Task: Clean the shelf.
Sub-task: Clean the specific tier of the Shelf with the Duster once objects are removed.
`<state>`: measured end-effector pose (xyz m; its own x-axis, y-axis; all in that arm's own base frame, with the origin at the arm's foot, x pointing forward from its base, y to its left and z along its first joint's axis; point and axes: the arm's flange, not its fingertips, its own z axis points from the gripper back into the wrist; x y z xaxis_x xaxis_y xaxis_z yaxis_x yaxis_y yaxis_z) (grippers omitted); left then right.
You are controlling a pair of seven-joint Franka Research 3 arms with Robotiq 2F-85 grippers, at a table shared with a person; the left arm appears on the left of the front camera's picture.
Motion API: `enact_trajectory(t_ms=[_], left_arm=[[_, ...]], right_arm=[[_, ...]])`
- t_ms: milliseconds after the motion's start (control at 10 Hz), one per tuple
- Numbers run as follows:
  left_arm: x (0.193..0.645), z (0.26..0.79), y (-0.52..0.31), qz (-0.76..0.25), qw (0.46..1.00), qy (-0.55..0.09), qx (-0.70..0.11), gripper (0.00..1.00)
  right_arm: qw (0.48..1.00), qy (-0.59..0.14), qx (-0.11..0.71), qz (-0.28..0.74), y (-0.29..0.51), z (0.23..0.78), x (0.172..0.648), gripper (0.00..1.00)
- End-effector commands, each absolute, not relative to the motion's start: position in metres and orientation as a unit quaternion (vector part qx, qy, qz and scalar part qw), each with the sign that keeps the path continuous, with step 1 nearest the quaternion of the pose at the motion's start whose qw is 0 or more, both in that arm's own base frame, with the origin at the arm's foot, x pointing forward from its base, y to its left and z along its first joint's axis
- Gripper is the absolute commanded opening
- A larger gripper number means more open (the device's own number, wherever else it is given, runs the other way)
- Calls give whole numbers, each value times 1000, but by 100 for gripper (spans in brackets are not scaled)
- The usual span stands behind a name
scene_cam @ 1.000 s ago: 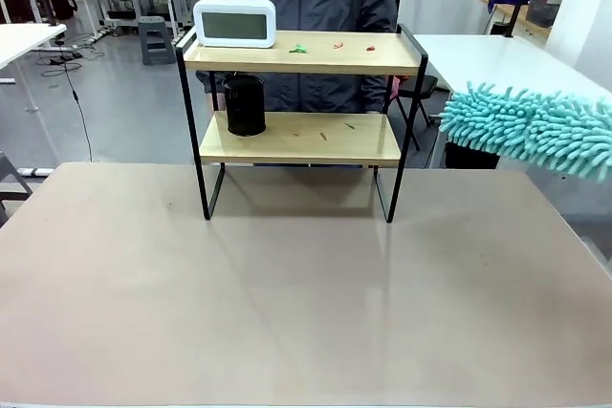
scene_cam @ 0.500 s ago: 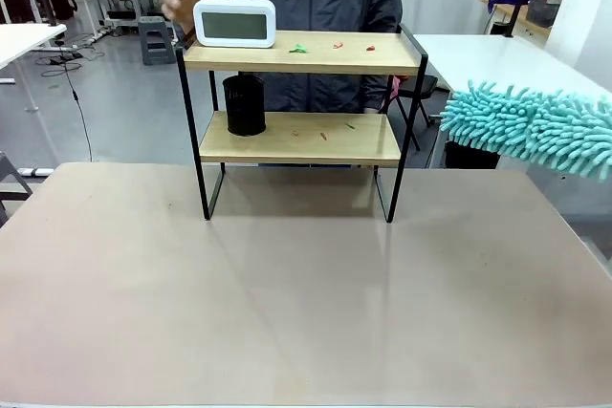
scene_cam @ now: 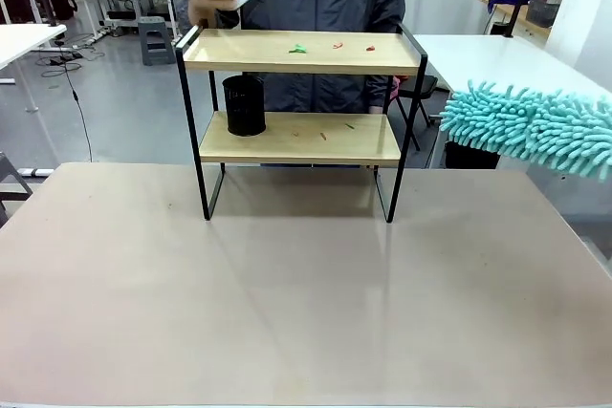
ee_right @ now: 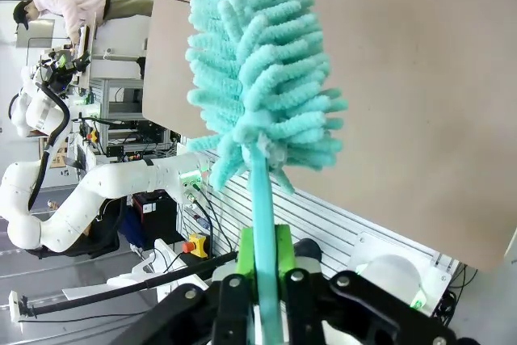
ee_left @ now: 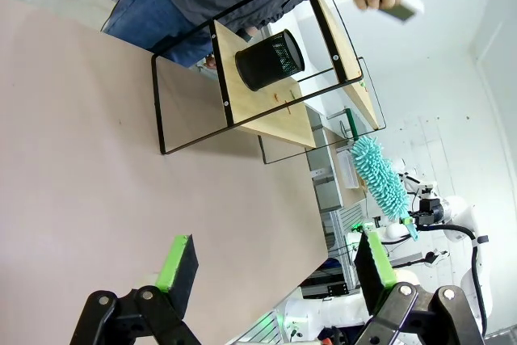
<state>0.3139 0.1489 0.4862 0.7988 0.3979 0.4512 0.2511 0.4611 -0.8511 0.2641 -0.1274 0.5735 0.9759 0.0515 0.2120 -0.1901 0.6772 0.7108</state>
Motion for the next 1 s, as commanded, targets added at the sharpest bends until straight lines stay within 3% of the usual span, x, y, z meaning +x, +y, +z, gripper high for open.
enact_trajectory(t_ms=[0,400,500,700,900], left_arm=[[315,486,148,40,788,-325,-521,100],[315,486,148,40,788,-325,-521,100],[315,486,148,40,788,-325,-521,100],[315,486,148,40,788,-325,-521,100],[315,486,148,40,788,-325,-521,100]], right_arm=[[912,-87,396,66,-127,574,264,12],[947,-248,197,46,-69,726,304,12],[952,-241,174,70,-39,748,331,12],[956,-228,148,108,18,746,372,12],[957,-242,123,105,47,726,379,12]])
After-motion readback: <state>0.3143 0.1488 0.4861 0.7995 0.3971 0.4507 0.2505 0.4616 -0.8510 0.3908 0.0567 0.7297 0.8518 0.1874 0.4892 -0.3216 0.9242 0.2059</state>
